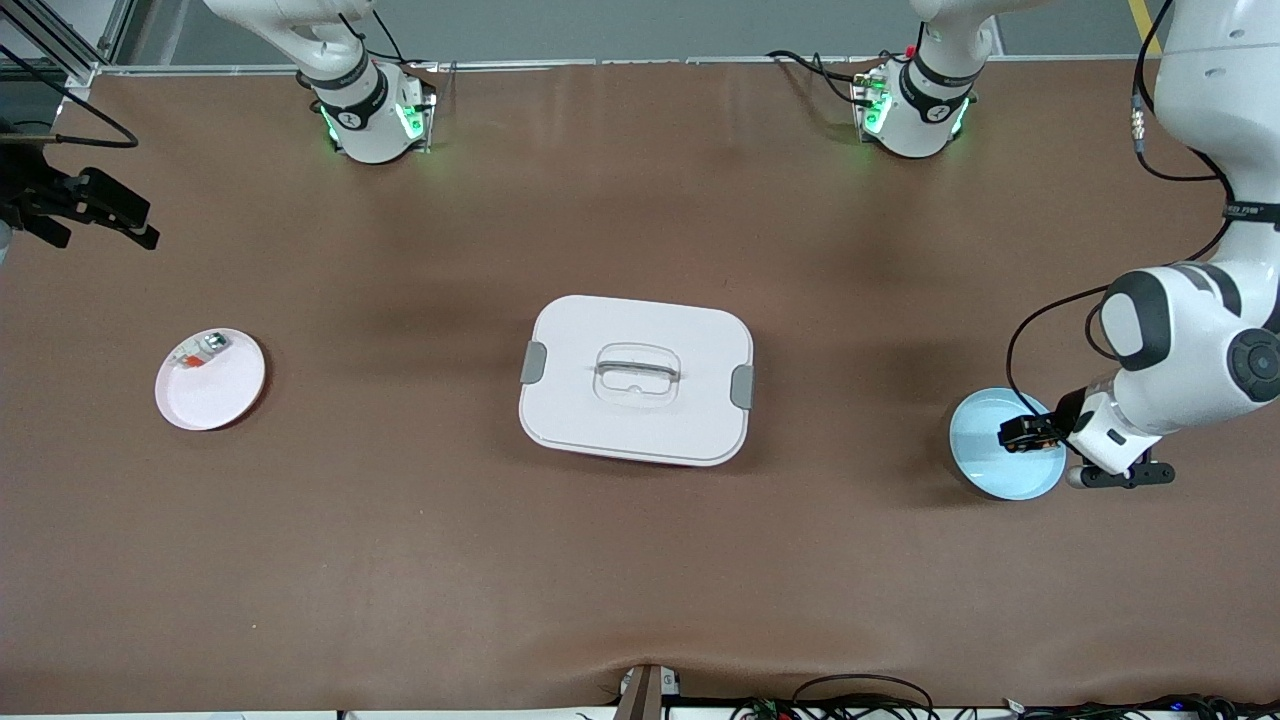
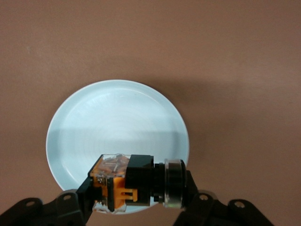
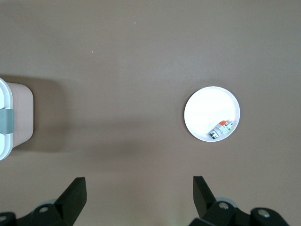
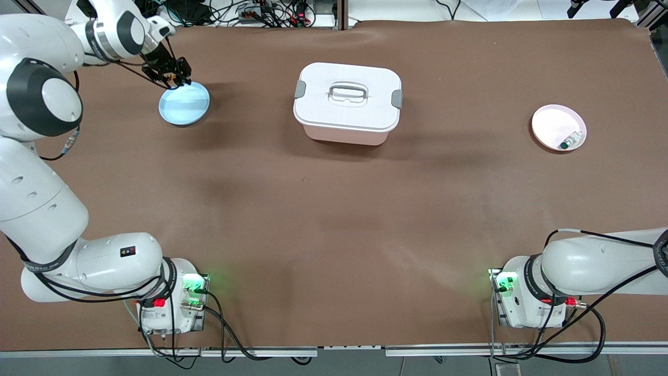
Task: Transfer orange switch to right arm and place
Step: 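Lift the switch with the left gripper and carry it over the white box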
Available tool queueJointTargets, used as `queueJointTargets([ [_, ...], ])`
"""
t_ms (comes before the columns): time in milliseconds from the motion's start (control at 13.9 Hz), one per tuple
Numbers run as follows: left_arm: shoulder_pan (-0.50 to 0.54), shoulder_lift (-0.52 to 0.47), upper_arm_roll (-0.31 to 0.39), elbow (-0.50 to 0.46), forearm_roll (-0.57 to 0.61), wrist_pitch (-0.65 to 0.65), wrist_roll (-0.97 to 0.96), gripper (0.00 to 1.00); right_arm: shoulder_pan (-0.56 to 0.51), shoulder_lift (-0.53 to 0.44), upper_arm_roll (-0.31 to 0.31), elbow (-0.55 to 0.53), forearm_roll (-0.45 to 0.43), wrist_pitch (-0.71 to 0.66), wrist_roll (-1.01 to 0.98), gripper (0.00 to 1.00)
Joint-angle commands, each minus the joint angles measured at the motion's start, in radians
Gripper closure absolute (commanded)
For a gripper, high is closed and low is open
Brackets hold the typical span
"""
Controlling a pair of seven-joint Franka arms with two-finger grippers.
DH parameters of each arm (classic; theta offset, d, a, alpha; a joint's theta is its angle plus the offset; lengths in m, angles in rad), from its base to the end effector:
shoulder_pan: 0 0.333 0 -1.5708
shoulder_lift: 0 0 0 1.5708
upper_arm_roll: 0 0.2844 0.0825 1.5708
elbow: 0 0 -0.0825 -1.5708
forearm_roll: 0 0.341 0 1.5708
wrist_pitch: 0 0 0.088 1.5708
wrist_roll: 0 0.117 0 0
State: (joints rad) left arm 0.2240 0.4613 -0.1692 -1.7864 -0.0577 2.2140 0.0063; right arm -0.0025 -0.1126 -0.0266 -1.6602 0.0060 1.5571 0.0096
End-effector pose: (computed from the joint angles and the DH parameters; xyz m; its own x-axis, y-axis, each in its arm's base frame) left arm 0.6011 0.0375 0.2856 0.9947 0.0981 -0.0305 0.1011 -0.9876 0.1200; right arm 0.4779 -0.0139 0.5991 0.9992 -0.0385 0.0094 -0.0384 -0.9992 -0.0091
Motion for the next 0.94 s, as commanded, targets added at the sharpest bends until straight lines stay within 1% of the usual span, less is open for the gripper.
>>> queueJointTargets([
  [0,0.006,-0.091,-0.038,-0.001,-0.072,-0.108,-0.084,0.69,-0.002,-0.018,0.004,-0.010,-0.012,0.001,0.007,0.00],
  [216,0.005,-0.162,-0.098,-0.002,-0.163,-0.172,-0.214,0.70,-0.001,-0.018,0.004,-0.010,-0.012,0.001,0.007,0.00],
  [360,0.005,-0.209,-0.156,-0.002,-0.208,-0.191,-0.352,0.70,-0.001,-0.018,0.004,-0.010,-0.012,0.000,0.007,0.00],
  [576,0.003,-0.271,-0.249,0.002,-0.220,-0.194,-0.625,0.70,-0.005,-0.018,0.004,-0.012,-0.012,0.000,0.007,0.00],
  [863,0.000,-0.271,-0.378,0.051,-0.220,-0.191,-0.869,0.70,-0.004,-0.018,0.002,-0.010,0.006,0.009,-0.003,0.00],
])
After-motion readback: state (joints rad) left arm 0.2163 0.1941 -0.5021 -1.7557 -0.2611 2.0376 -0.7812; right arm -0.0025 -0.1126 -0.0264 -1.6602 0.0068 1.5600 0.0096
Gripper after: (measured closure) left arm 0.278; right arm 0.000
